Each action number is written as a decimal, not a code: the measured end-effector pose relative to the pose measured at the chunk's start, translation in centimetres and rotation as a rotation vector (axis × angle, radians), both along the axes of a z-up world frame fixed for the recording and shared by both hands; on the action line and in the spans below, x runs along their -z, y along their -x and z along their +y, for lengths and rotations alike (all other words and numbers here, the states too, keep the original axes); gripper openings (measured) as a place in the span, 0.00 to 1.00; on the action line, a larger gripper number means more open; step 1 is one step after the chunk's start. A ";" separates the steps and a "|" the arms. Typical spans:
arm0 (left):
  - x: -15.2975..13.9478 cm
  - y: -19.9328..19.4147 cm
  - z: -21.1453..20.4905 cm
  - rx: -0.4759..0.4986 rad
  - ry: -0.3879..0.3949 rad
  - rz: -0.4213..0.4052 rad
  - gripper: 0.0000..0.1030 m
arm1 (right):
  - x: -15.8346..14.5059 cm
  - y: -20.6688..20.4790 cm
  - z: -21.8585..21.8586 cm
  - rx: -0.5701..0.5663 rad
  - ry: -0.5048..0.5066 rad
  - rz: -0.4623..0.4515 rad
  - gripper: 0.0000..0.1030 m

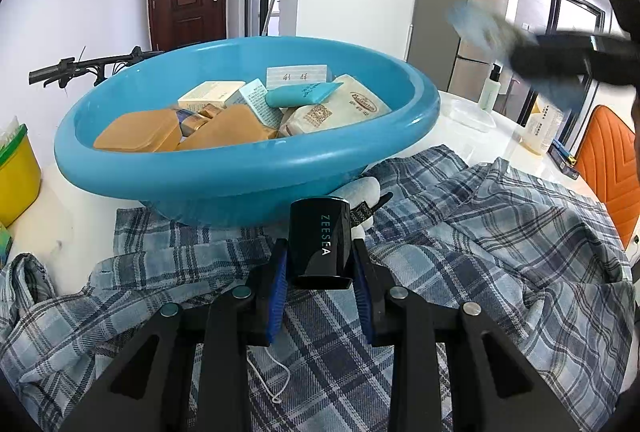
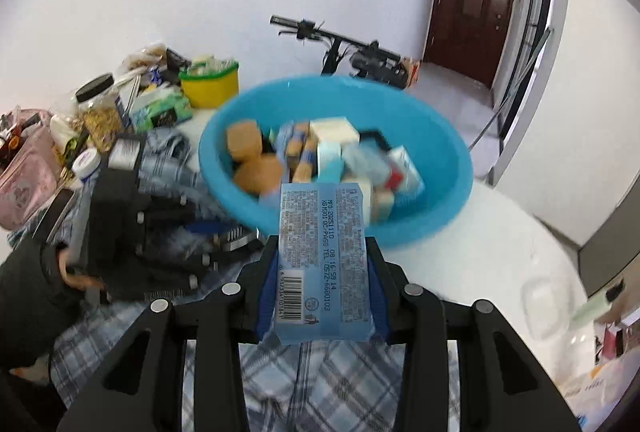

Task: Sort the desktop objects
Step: 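Grasp the blue barcode packet with the right tool and lift it over the basin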

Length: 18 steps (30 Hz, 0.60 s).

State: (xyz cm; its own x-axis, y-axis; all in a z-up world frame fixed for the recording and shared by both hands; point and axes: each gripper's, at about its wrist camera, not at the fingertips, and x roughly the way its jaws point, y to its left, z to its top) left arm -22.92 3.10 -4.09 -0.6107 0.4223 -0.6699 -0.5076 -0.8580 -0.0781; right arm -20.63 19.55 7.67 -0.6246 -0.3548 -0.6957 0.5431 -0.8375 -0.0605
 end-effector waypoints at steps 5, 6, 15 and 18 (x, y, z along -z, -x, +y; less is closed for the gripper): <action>-0.1 -0.1 0.0 -0.005 -0.001 0.006 0.31 | -1.4 2.3 -2.4 -0.004 0.021 0.049 0.37; -0.1 0.0 -0.1 -0.003 0.000 0.008 0.31 | -1.5 3.0 -2.8 -0.004 0.036 0.055 0.37; -0.3 -0.3 -0.3 -0.007 -0.004 0.030 0.31 | 0.8 8.1 -4.7 0.006 0.123 0.029 0.37; -0.4 -0.4 -0.4 -0.015 -0.005 0.034 0.31 | 2.8 9.1 -4.4 0.012 0.140 -0.029 0.37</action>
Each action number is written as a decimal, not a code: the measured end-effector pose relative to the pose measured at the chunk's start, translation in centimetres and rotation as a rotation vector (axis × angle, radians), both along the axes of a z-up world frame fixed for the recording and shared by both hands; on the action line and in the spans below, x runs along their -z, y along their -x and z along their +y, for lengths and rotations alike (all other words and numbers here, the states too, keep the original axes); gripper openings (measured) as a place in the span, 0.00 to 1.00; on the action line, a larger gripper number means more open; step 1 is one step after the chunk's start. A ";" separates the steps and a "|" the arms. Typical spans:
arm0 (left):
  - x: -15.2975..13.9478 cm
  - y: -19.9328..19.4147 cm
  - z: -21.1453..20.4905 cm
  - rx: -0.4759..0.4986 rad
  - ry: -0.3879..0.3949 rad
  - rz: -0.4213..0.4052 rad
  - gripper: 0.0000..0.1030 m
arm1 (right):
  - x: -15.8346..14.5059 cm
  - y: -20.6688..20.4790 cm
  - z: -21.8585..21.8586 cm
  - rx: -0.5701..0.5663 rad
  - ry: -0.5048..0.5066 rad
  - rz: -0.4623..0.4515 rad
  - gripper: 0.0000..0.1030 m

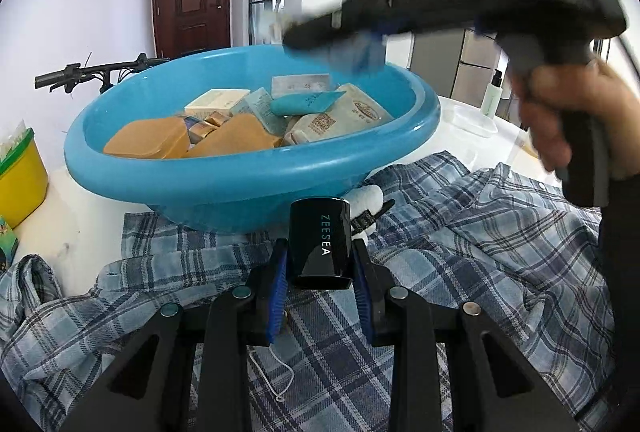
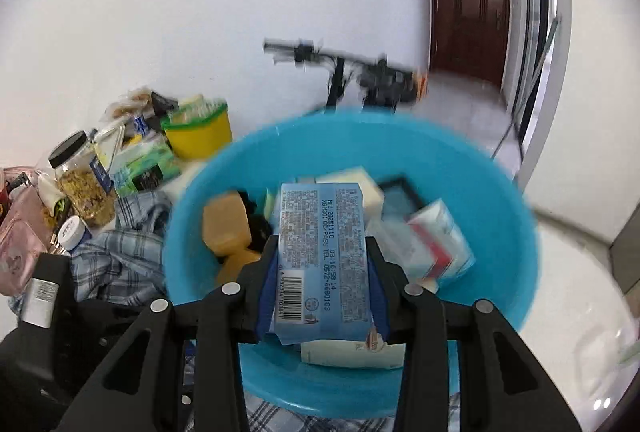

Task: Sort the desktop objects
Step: 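Grasp the blue barcode packet with the right tool and lift it over the basin, then carry the black charger into the basin with the left tool while the right tool lowers its packet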

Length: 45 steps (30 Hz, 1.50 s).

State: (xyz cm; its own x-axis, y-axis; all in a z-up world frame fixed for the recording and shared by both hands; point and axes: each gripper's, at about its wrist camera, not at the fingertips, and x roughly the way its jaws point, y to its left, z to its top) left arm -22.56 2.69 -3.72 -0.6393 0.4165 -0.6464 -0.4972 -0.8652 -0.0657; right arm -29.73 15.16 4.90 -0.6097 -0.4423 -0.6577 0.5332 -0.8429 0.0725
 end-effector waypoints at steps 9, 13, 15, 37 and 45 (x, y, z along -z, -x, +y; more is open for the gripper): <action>0.0 -0.1 0.2 -0.003 0.013 0.001 0.31 | -0.1 0.2 1.5 0.000 0.043 -0.010 0.37; -0.1 -0.2 0.0 -0.015 0.008 0.013 0.31 | -0.1 0.3 1.4 -0.006 0.050 -0.012 0.37; -0.2 -0.4 -0.1 -0.019 0.009 0.021 0.31 | -0.2 0.2 1.4 -0.008 0.057 -0.012 0.37; -8.7 -3.2 -8.0 -0.326 -0.014 0.047 0.31 | -1.4 -0.8 0.8 -0.033 0.074 0.018 0.37; -14.1 1.3 -6.2 -0.326 -0.060 0.127 0.31 | -1.1 -0.5 1.0 -0.031 0.076 0.008 0.37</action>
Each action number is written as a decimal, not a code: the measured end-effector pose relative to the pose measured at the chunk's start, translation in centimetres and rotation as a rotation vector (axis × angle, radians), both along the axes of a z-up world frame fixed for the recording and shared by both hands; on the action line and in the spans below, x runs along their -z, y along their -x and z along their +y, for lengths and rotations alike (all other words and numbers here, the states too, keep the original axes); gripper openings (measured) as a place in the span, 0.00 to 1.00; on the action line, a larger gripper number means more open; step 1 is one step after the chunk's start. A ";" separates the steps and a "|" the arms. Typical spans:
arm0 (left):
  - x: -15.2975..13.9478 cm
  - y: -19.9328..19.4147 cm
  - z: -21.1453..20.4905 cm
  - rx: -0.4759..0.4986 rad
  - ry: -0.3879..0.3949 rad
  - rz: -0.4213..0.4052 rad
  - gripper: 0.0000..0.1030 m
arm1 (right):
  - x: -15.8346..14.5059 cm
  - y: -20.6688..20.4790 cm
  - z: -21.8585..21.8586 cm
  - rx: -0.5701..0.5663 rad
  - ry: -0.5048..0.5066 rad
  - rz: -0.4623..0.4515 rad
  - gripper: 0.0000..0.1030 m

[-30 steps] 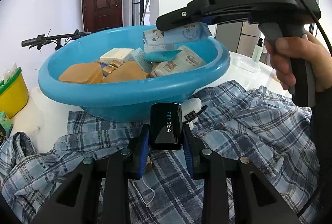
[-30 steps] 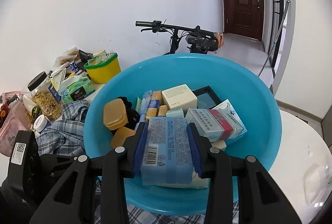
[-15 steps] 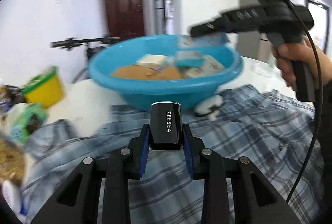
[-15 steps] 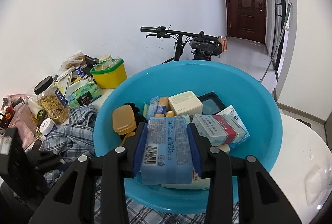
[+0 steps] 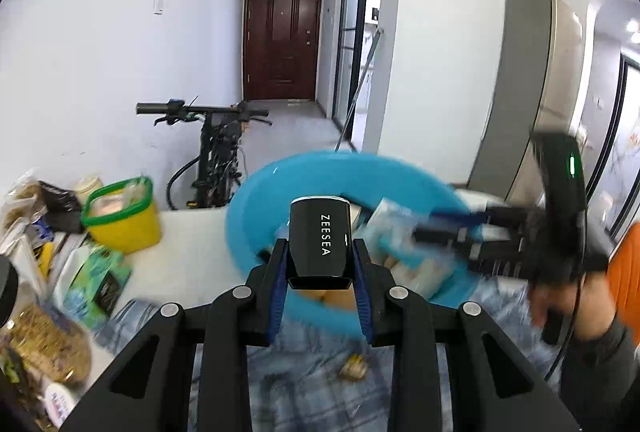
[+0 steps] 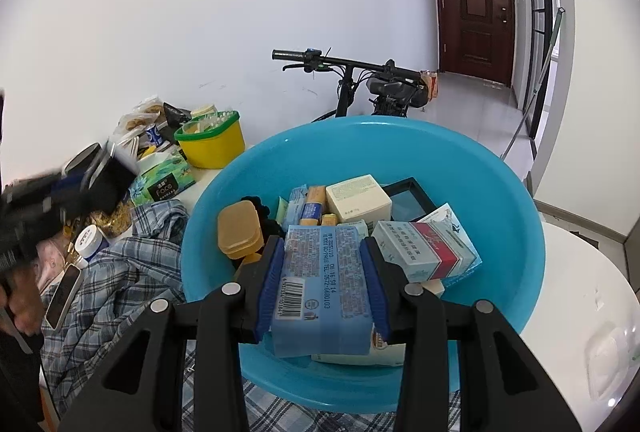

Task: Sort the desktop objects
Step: 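Carry the black charger into the basin with the left tool while the right tool lowers its packet, then open the left tool to release the black charger into the basin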

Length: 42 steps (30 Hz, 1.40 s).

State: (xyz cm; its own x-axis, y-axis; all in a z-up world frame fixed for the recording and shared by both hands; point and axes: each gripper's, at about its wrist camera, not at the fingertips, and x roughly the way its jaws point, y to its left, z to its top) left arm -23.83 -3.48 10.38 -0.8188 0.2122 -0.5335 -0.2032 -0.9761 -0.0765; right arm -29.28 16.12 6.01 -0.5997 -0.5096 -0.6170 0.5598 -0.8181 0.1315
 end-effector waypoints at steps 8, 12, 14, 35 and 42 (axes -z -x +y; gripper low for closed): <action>0.4 4.9 2.4 0.037 -0.018 0.016 0.31 | -0.1 0.3 1.0 0.029 0.006 0.005 0.37; 3.8 6.5 3.3 0.052 -0.027 -0.022 0.31 | -0.2 0.6 1.9 0.058 0.003 0.010 0.37; 5.6 7.5 4.1 0.074 0.004 -0.081 0.31 | -0.4 0.5 2.3 0.066 0.011 0.016 0.37; 4.1 6.8 2.8 0.043 -0.018 -0.053 0.31 | -0.8 0.0 1.1 0.065 -0.004 0.051 0.37; 3.9 6.6 2.9 0.036 -0.001 -0.046 0.31 | -0.8 0.0 1.0 0.058 -0.005 0.048 0.37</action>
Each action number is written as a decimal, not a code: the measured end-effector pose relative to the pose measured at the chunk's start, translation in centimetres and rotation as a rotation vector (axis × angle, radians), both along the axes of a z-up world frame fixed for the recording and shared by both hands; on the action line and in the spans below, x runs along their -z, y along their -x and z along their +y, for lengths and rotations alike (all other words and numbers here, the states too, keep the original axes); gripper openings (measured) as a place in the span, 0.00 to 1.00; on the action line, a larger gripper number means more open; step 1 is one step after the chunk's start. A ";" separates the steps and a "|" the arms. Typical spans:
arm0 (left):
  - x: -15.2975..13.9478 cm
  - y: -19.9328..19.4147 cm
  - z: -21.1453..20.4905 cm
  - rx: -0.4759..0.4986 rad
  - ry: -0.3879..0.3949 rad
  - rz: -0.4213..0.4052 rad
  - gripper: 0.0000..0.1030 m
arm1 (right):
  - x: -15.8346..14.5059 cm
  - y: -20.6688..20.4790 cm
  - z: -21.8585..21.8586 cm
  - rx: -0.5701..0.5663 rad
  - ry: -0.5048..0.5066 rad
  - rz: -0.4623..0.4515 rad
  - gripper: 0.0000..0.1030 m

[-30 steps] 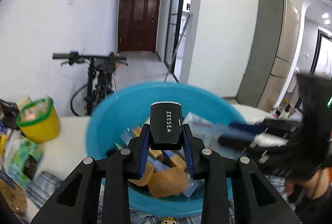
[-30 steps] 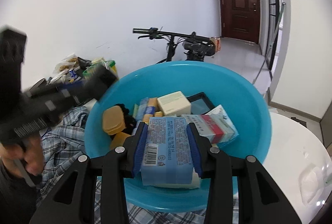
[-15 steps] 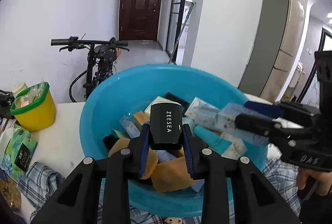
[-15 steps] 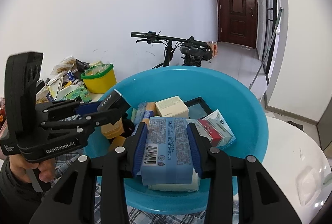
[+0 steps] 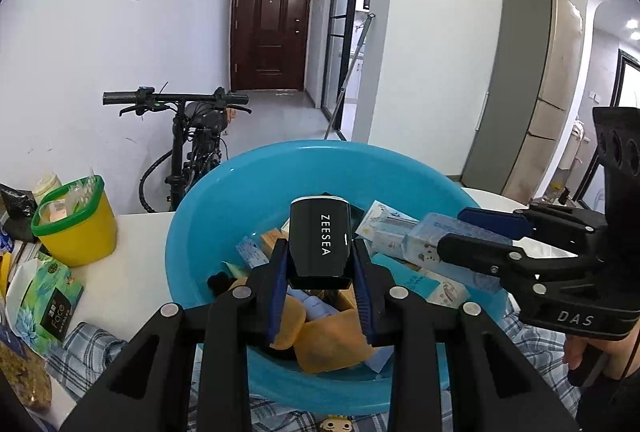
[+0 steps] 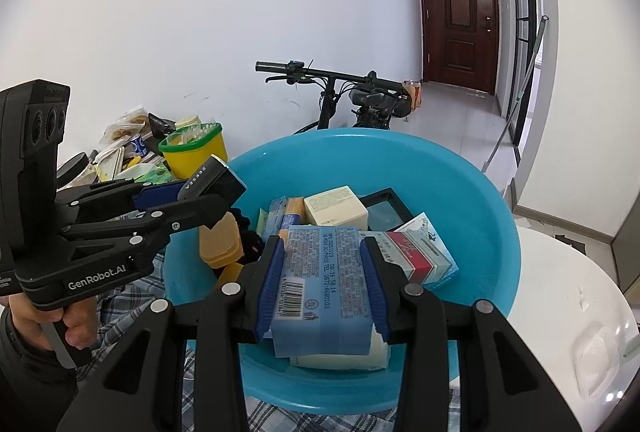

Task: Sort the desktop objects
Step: 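Open the left tool to release the black charger into the basin, then open the right tool to release the blue packet into the basin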

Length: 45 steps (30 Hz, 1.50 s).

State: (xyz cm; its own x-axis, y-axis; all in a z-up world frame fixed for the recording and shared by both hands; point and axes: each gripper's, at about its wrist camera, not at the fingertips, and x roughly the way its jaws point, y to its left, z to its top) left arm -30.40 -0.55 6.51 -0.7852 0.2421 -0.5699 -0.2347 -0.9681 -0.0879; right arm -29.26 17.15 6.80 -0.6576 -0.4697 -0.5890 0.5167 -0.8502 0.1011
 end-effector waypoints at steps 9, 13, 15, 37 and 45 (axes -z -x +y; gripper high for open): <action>0.6 0.4 0.1 0.000 0.013 -0.005 0.31 | 0.2 0.1 0.0 -0.003 0.000 -0.006 0.37; 0.9 0.3 0.3 -0.003 0.028 -0.002 0.31 | 0.1 0.1 0.0 -0.002 0.003 -0.005 0.37; 1.0 0.3 0.4 -0.001 0.028 -0.004 0.31 | 0.2 0.2 0.0 -0.001 0.004 -0.005 0.37; 0.6 0.1 -0.2 -0.100 0.092 0.060 1.00 | 0.1 0.2 0.2 0.005 0.005 -0.003 0.37; 0.6 0.1 -0.2 -0.097 0.089 0.049 1.00 | 0.0 0.2 0.2 0.012 0.002 0.002 0.37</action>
